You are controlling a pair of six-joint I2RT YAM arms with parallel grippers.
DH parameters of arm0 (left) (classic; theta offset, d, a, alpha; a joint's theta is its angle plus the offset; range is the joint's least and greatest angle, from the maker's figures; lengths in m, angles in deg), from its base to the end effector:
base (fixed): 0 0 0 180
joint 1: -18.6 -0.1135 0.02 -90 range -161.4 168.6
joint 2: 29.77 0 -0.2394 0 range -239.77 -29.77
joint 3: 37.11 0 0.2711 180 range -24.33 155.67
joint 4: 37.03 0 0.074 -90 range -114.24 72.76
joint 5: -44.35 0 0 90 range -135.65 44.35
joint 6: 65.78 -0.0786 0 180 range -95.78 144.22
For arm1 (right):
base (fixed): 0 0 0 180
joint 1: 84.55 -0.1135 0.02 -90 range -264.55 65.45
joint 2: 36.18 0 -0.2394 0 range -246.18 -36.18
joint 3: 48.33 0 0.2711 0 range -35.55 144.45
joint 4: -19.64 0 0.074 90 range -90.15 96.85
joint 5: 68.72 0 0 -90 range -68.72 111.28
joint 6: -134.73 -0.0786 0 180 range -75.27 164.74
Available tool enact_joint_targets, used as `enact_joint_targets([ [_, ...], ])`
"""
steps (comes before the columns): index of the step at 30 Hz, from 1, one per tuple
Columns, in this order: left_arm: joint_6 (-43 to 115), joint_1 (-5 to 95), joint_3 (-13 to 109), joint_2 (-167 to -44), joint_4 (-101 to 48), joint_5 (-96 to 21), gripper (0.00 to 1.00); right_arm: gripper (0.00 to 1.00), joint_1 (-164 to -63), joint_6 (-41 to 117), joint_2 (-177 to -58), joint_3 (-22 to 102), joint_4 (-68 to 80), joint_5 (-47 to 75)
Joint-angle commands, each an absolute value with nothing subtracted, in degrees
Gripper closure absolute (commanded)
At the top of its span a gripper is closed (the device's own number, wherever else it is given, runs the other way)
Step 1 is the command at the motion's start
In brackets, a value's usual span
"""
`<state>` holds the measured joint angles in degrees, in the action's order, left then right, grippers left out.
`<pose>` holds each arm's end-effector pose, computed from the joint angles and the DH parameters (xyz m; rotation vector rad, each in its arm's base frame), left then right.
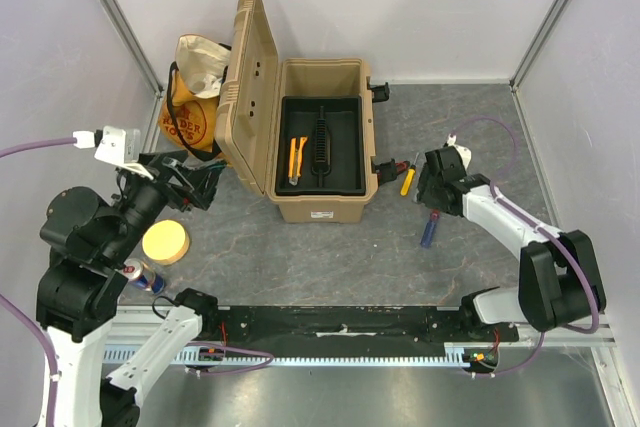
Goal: Pack the tool kit
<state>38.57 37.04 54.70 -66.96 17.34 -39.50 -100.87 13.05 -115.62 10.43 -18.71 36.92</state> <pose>0.1286 -0.0518 0.4799 0.1424 1.5850 -0.5324 0.3004 0.0659 0.1248 0.4353 2.5050 -0.0325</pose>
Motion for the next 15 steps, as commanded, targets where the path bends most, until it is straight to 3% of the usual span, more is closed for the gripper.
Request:
enact_joint_targets([
  [1,38.63,36.97,53.81,-65.81,16.19,-39.50,0.11,0.30,-102.13,11.61,-112.56,8.84,-21.35,35.78],
  [12,38.02,36.97,51.96,-64.67,16.72,-39.50,0.11,0.43,-102.66,5.10,-113.61,3.13,-22.68,40.18],
  [15,37.93,36.97,51.70,-64.49,16.72,-39.59,0.11,0.52,-102.74,4.74,-115.10,2.51,-21.72,39.83],
])
